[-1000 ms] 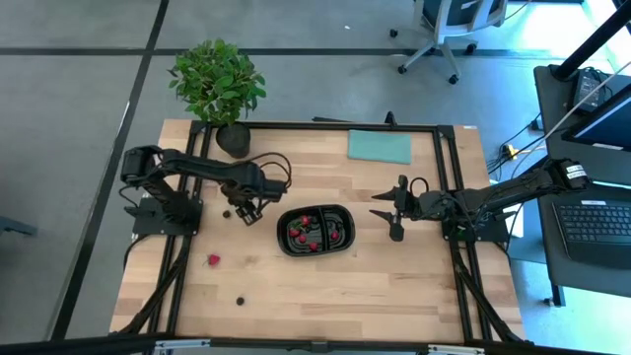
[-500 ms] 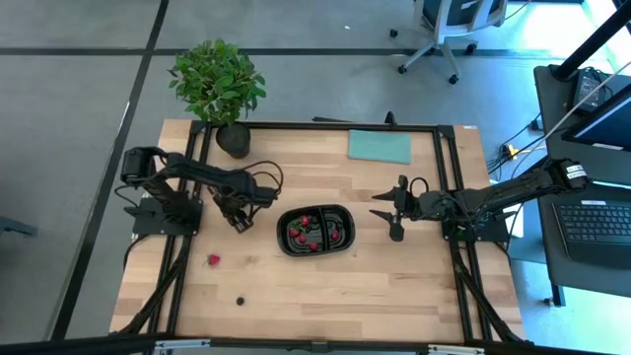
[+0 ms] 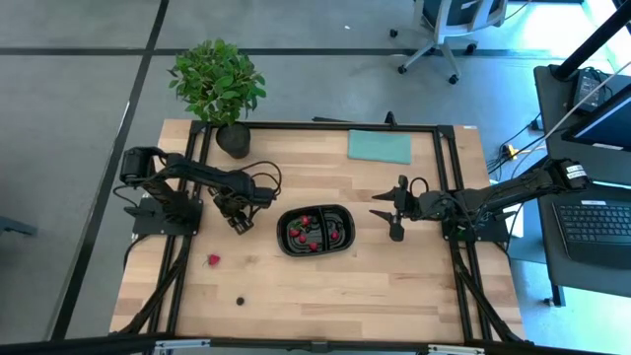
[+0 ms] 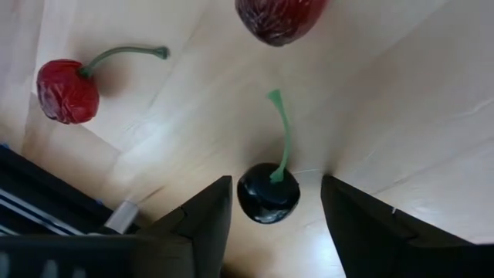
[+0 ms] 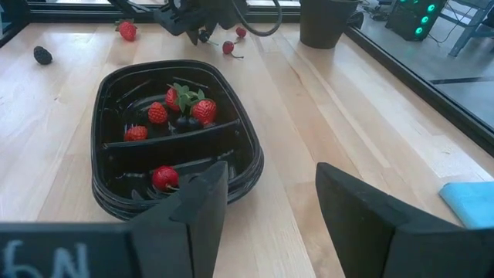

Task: Pick and placing Produce into tupperware
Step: Put the black cherry into the right section of the black bin

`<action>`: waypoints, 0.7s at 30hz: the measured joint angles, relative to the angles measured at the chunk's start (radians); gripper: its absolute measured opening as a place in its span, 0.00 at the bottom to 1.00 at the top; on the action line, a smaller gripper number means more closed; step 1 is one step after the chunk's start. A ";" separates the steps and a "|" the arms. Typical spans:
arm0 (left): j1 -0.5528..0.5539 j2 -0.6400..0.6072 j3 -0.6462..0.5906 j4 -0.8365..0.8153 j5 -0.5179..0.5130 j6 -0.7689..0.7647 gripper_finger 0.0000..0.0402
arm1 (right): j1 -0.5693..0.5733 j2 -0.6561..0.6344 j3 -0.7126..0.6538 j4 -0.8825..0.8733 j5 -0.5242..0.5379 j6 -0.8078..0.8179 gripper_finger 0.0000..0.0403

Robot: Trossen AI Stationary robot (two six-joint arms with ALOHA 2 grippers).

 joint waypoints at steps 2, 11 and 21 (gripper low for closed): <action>0.000 0.001 0.000 0.001 0.002 0.000 0.45 | 0.000 0.000 0.000 0.000 0.000 0.000 0.50; 0.000 0.002 -0.002 0.002 0.020 0.000 0.29 | 0.000 0.000 0.000 0.000 0.000 -0.001 0.50; -0.003 0.003 -0.003 -0.001 0.017 0.015 0.29 | 0.000 0.000 0.000 0.000 0.000 -0.001 0.50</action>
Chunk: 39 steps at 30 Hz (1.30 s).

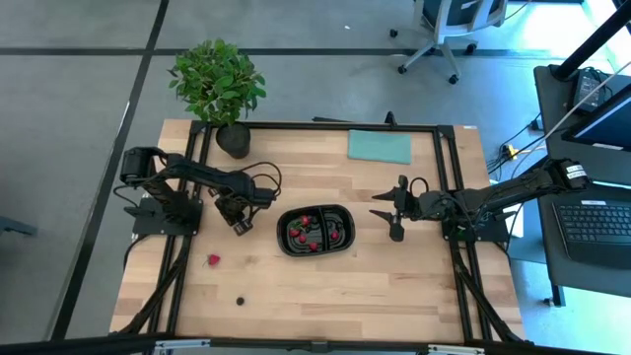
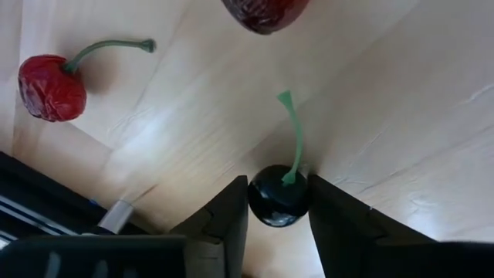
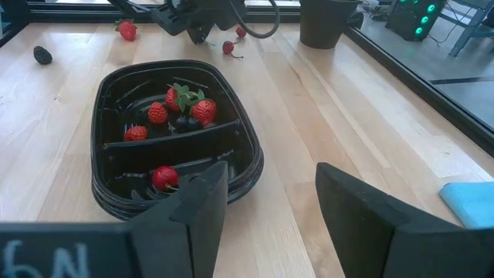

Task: Pick and placing Produce into tupperware
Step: Put the black cherry into the right section of the black bin

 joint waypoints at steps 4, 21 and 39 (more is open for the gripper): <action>-0.003 0.001 0.005 -0.006 0.000 0.020 0.27 | 0.000 0.000 0.000 0.000 0.000 0.000 0.50; -0.006 0.001 0.354 -0.019 0.005 0.275 0.27 | 0.000 0.000 0.000 0.000 0.000 -0.004 0.50; -0.098 0.000 0.443 0.761 0.123 0.645 0.28 | 0.000 0.000 0.000 0.000 0.000 -0.002 0.50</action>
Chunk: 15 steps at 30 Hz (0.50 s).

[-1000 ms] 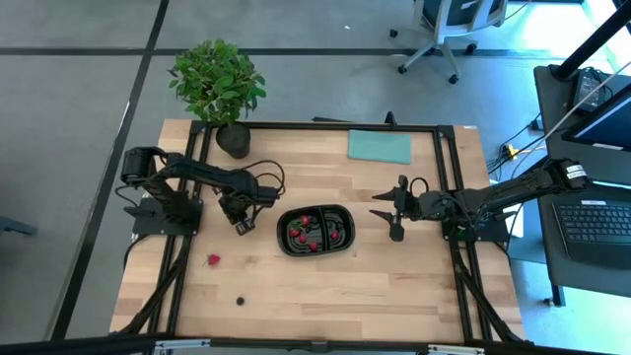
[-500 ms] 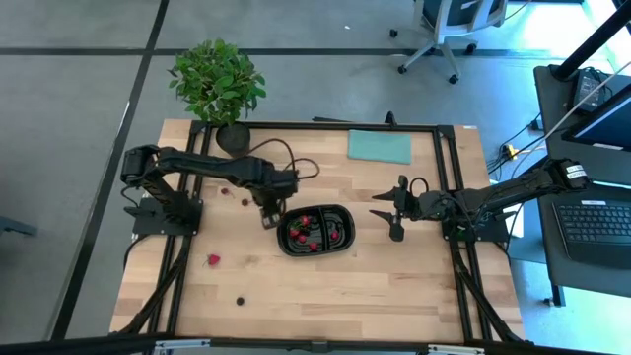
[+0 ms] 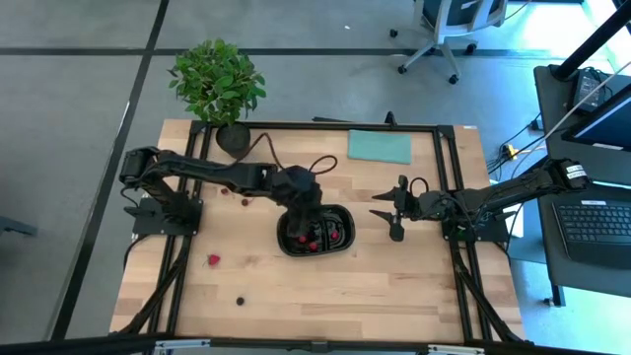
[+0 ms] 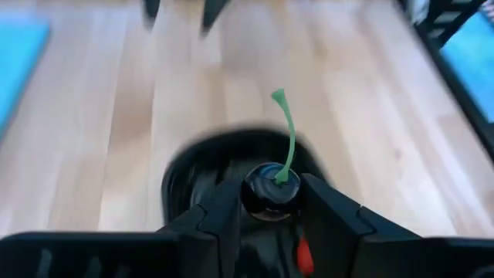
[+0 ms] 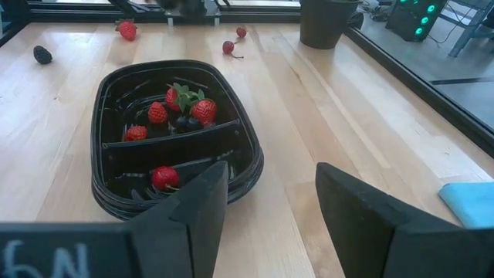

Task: Pick and placing Produce into tupperware
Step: Put the black cherry into the right section of the black bin

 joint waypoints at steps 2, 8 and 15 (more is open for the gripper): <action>-0.013 0.010 0.001 0.069 0.000 0.026 0.29 | 0.000 0.000 0.000 0.000 0.000 0.000 0.50; -0.026 0.117 0.002 0.233 0.000 0.052 0.29 | 0.000 0.000 0.000 -0.006 0.000 0.002 0.50; -0.025 0.258 0.000 0.322 -0.001 0.035 0.29 | 0.000 -0.001 0.000 -0.028 0.000 0.028 0.50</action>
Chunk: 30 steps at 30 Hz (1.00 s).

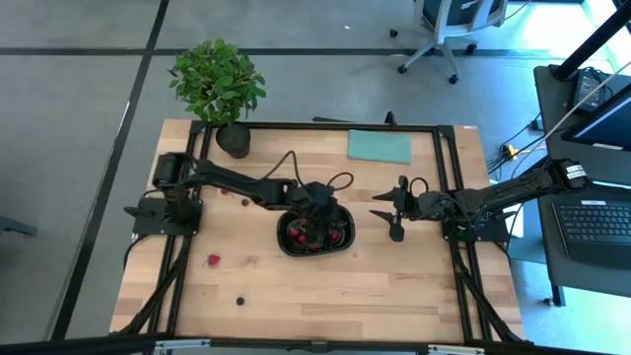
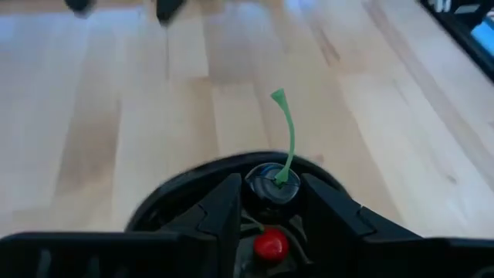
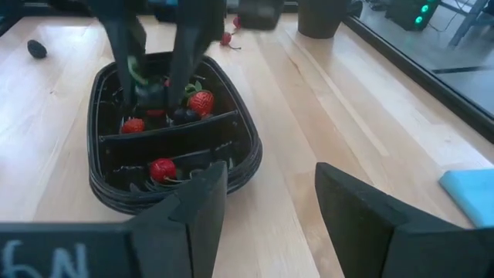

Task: Pick and placing Produce into tupperware
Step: Put the black cherry into the right section of the black bin

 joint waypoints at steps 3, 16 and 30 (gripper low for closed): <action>0.000 0.038 0.000 0.009 0.000 -0.011 0.28 | 0.000 0.000 0.000 0.001 0.000 0.000 0.50; 0.003 0.131 0.000 0.015 -0.028 -0.046 0.29 | 0.000 0.000 0.000 0.000 0.000 0.000 0.50; 0.003 0.133 0.000 0.012 -0.028 -0.045 0.30 | 0.000 0.000 0.000 0.000 0.000 0.000 0.50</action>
